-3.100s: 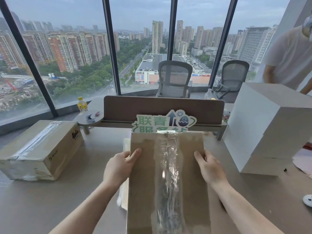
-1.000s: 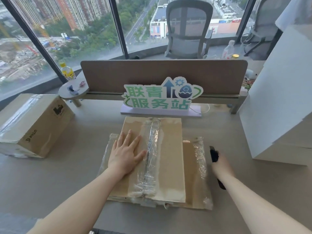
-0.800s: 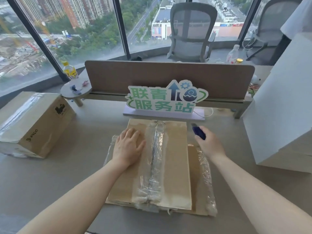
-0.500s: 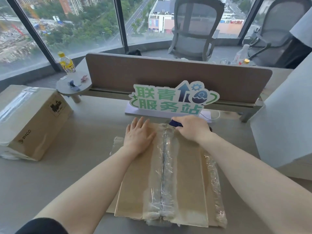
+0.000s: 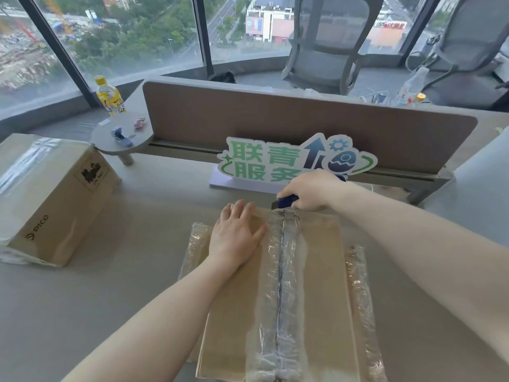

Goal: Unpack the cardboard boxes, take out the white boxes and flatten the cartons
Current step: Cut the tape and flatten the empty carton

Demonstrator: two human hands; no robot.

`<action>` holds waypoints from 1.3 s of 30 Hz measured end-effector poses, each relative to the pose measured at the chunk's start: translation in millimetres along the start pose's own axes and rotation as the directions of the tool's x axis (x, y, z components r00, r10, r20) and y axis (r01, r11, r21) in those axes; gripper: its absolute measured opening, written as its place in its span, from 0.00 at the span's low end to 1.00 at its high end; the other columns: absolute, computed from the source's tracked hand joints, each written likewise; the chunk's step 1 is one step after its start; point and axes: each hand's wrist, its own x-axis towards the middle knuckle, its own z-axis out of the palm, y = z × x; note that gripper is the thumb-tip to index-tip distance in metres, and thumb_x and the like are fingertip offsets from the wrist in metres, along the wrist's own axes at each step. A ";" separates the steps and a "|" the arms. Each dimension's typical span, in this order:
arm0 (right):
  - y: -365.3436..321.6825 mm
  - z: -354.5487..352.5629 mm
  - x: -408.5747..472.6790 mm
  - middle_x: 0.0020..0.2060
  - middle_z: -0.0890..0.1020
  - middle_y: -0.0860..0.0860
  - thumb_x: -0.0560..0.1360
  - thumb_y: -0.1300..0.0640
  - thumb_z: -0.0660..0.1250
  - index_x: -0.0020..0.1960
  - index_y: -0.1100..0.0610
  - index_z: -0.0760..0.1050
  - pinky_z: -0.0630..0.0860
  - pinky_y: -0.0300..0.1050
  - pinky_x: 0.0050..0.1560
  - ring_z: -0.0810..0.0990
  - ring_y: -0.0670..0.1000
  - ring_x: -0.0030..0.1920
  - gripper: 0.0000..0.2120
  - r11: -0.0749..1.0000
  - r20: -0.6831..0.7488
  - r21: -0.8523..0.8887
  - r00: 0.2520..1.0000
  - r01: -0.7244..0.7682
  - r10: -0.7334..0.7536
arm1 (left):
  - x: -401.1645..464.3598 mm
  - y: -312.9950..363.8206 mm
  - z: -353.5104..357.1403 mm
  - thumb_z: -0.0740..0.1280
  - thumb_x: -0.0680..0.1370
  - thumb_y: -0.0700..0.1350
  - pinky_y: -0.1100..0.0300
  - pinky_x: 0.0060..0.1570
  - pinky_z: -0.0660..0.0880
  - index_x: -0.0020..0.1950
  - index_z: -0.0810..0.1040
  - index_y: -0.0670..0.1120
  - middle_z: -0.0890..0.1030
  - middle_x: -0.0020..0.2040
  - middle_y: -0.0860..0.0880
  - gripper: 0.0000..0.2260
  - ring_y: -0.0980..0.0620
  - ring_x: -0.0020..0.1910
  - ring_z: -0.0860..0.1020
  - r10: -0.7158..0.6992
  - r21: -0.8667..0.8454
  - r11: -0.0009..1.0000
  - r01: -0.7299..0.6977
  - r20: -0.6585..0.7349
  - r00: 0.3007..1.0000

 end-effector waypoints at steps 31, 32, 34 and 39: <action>-48.6 55.5 -74.8 0.44 0.78 0.54 0.73 0.63 0.59 0.51 0.56 0.71 0.71 0.48 0.43 0.75 0.57 0.44 0.08 0.587 0.015 0.770 0.927 -0.249 0.374 | -28.2 11.7 -29.2 0.60 0.80 0.45 0.45 0.68 0.65 0.78 0.58 0.54 0.48 0.81 0.55 0.27 0.45 0.78 0.55 -0.013 -0.098 0.995 0.018 0.052 0.999; -55.7 61.9 -75.9 0.40 0.77 0.53 0.73 0.63 0.59 0.46 0.55 0.70 0.68 0.47 0.39 0.73 0.57 0.41 0.05 0.597 -0.017 0.764 0.918 -0.244 0.396 | -37.1 8.6 -30.5 0.60 0.80 0.46 0.46 0.70 0.62 0.78 0.58 0.54 0.49 0.81 0.54 0.26 0.46 0.78 0.54 0.005 -0.071 0.998 -0.001 0.055 0.998; -66.8 69.9 -79.6 0.33 0.71 0.52 0.71 0.65 0.57 0.37 0.54 0.62 0.62 0.47 0.33 0.68 0.56 0.35 0.08 0.567 -0.080 0.796 0.891 -0.214 0.447 | -57.5 -0.9 -28.5 0.59 0.82 0.51 0.51 0.74 0.55 0.78 0.60 0.54 0.51 0.81 0.53 0.24 0.48 0.79 0.51 0.055 -0.008 0.999 -0.054 0.078 0.995; -83.7 63.5 -84.8 0.33 0.64 0.53 0.62 0.67 0.50 0.36 0.54 0.57 0.53 0.43 0.25 0.60 0.53 0.29 0.10 0.459 -0.006 0.849 0.863 -0.264 0.506 | -105.7 -15.3 -24.0 0.58 0.82 0.58 0.56 0.76 0.48 0.80 0.57 0.56 0.47 0.81 0.56 0.27 0.52 0.80 0.43 0.115 0.076 0.989 -0.128 0.156 0.981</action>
